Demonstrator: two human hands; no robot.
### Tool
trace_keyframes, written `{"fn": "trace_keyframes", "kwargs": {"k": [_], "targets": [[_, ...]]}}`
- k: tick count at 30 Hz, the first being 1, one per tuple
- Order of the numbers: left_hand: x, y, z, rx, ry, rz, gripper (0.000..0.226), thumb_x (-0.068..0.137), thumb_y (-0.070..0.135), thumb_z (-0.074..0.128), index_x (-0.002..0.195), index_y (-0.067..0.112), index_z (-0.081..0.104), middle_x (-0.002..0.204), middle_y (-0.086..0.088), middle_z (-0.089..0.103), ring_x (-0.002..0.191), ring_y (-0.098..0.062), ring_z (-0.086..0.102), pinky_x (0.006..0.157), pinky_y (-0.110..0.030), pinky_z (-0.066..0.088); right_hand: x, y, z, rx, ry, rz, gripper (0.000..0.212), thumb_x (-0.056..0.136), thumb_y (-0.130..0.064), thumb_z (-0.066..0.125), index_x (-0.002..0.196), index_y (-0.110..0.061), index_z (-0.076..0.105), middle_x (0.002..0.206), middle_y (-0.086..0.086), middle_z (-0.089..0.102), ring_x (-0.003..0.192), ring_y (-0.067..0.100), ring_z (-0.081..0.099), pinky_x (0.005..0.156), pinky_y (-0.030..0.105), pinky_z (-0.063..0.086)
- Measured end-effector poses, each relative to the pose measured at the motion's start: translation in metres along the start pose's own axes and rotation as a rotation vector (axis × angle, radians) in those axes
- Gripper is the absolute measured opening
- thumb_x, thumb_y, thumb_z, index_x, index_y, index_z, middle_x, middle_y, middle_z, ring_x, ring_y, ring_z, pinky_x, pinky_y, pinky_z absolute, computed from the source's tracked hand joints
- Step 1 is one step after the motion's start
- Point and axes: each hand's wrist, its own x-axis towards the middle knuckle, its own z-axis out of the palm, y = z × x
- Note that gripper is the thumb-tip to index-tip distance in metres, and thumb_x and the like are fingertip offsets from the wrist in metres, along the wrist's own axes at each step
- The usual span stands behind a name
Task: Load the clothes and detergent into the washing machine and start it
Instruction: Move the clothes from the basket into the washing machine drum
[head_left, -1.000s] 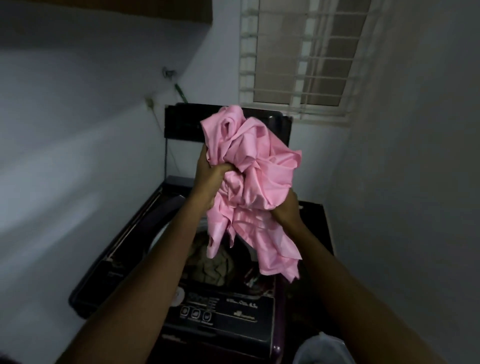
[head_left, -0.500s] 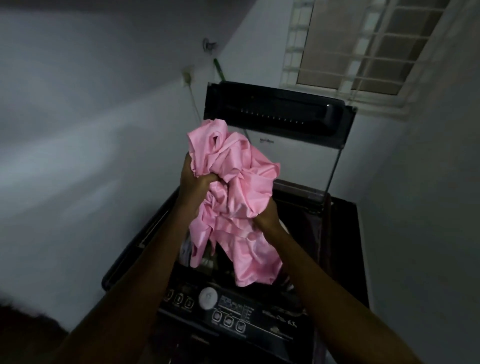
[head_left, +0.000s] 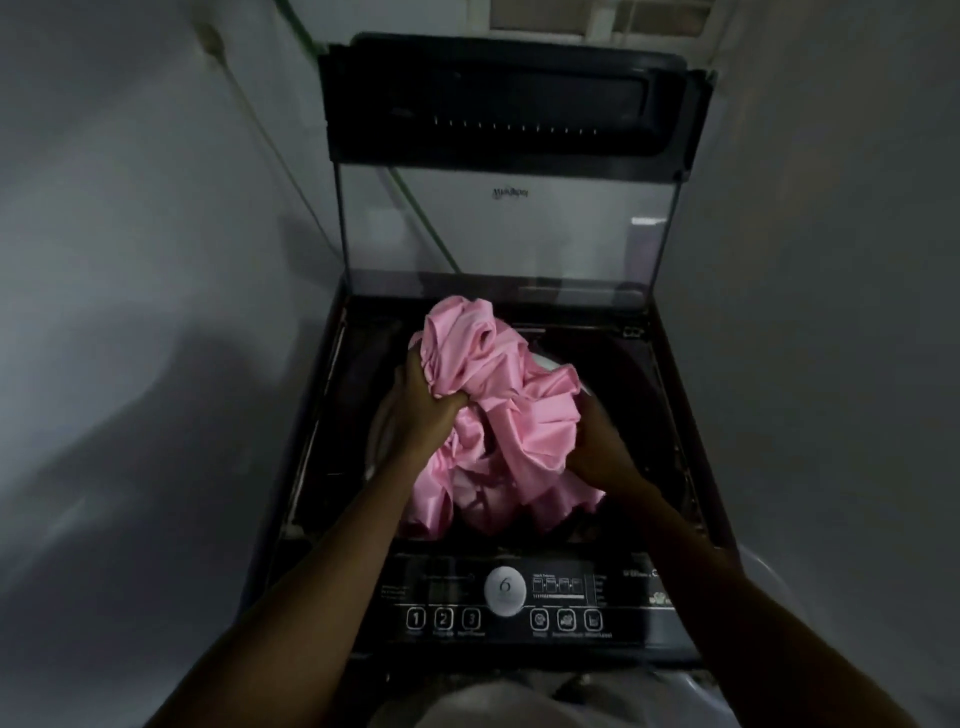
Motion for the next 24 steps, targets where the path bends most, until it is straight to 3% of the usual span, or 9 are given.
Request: {"fn": "trace_keyframes", "kwargs": {"k": [3,5,7,11,14,17,20,22,24], "targets": [[-0.001,-0.010,0.008,0.129,-0.014,-0.042,0.094,0.072,0.012,0.078,0.151,0.015,0.026,0.147,-0.012,0.037,0.132,-0.026,0.042,0.088,-0.012,0.027,-0.004,0.009,0.014,-0.260,-0.027,-0.076,0.098,0.067,-0.051,0.060,0.146,-0.001,0.030,0.147,0.024,0.035,0.136,0.041,0.035,0.111,0.049,0.031],[0.002,-0.025,0.015,0.164,-0.092,-0.053,0.107,0.067,0.021,0.081,0.153,0.017,0.017,0.153,-0.011,0.030,0.138,-0.027,0.037,0.101,-0.020,0.032,-0.003,0.007,0.024,-0.403,-0.114,-0.076,0.109,0.070,-0.054,0.063,0.152,-0.006,0.007,0.158,0.019,0.012,0.146,0.035,0.012,0.114,0.047,0.020],[0.004,-0.035,0.020,0.220,-0.226,-0.101,0.116,0.065,0.024,0.082,0.155,0.023,0.009,0.158,-0.009,0.024,0.142,-0.026,0.032,0.112,-0.036,0.033,-0.002,0.008,0.036,-0.478,-0.177,-0.082,0.117,0.072,-0.046,0.074,0.151,-0.024,-0.009,0.161,0.008,-0.005,0.149,0.026,0.001,0.115,0.049,0.024],[0.012,-0.057,0.028,0.401,-0.500,-0.147,0.093,0.079,0.018,0.076,0.153,0.030,0.022,0.157,-0.003,0.030,0.137,-0.028,0.040,0.101,-0.035,0.044,0.011,0.021,0.050,-0.696,-0.327,0.054,0.131,0.070,-0.051,0.076,0.133,-0.041,-0.039,0.158,0.003,-0.023,0.147,0.030,-0.012,0.111,0.064,0.021],[0.022,-0.078,0.028,0.540,-0.638,-0.061,0.080,0.081,0.011,0.072,0.150,0.026,0.033,0.149,-0.006,0.041,0.128,-0.026,0.050,0.086,-0.021,0.044,0.021,0.032,0.060,-0.844,-0.435,0.038,0.126,0.071,-0.055,0.074,0.142,-0.041,-0.029,0.157,0.004,-0.027,0.146,0.033,-0.015,0.108,0.070,0.018],[0.025,-0.095,0.030,0.754,-0.714,0.095,0.085,0.081,0.012,0.072,0.152,0.025,0.028,0.151,-0.010,0.036,0.135,-0.027,0.041,0.100,-0.028,0.040,0.033,0.048,0.071,-0.841,-0.483,0.069,0.121,0.071,-0.059,0.072,0.147,-0.040,-0.020,0.156,0.004,-0.029,0.147,0.034,-0.012,0.105,0.072,0.021],[0.027,-0.113,0.033,1.085,-0.679,0.351,0.109,0.069,0.041,0.083,0.156,0.027,0.019,0.162,-0.013,0.016,0.148,-0.035,0.017,0.114,-0.052,0.031,0.044,0.057,0.083,-0.870,-0.461,0.056,0.120,0.072,-0.060,0.069,0.147,-0.039,-0.023,0.156,0.004,-0.029,0.146,0.036,-0.013,0.103,0.073,0.020],[0.032,-0.127,0.035,1.200,-0.629,0.474,0.118,0.050,0.061,0.085,0.151,0.021,0.036,0.159,-0.017,0.028,0.145,-0.042,0.027,0.107,-0.061,0.037,0.053,0.064,0.095,-0.920,-0.420,0.023,0.124,0.067,-0.065,0.070,0.146,-0.038,-0.023,0.157,0.004,-0.027,0.146,0.038,-0.010,0.101,0.075,0.023],[0.040,-0.143,0.038,1.325,-0.611,0.519,0.123,0.043,0.077,0.076,0.147,0.020,0.044,0.155,-0.017,0.036,0.139,-0.041,0.039,0.100,-0.060,0.042,0.058,0.077,0.106,-0.949,-0.396,-0.006,0.130,0.059,-0.070,0.072,0.145,-0.040,-0.021,0.160,0.003,-0.019,0.146,0.040,0.000,0.096,0.076,0.030]]}}
